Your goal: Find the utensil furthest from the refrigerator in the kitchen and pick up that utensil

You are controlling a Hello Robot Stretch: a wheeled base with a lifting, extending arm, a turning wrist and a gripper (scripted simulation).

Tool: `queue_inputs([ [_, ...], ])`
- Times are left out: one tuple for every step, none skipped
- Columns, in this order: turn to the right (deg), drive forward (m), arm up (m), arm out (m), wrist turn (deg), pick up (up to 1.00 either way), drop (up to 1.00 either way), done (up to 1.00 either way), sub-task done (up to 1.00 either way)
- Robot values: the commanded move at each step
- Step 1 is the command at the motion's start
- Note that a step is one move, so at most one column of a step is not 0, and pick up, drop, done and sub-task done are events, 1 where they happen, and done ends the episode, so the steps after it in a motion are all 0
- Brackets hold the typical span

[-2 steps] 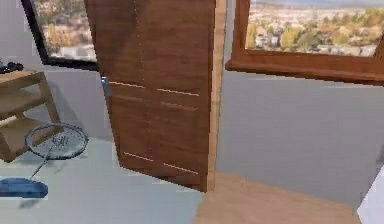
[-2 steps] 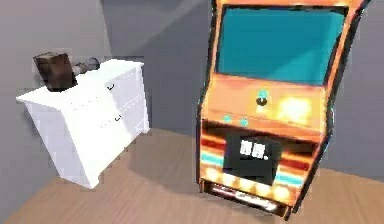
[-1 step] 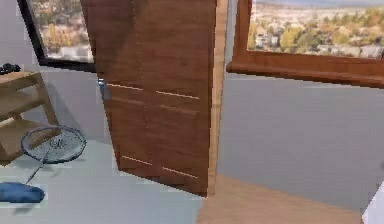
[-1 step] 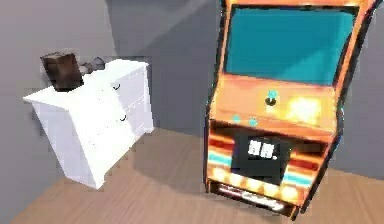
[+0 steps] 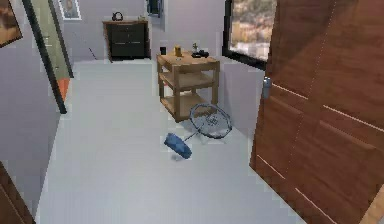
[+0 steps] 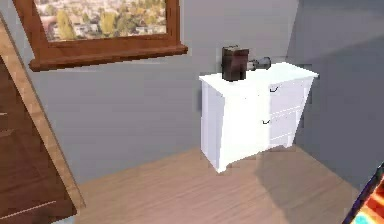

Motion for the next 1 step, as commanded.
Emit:
queue_inputs([
  [-24.0, 0.00, 0.00, 0.00, 0.0, 0.00, 0.00, 0.00, 0.00],
])
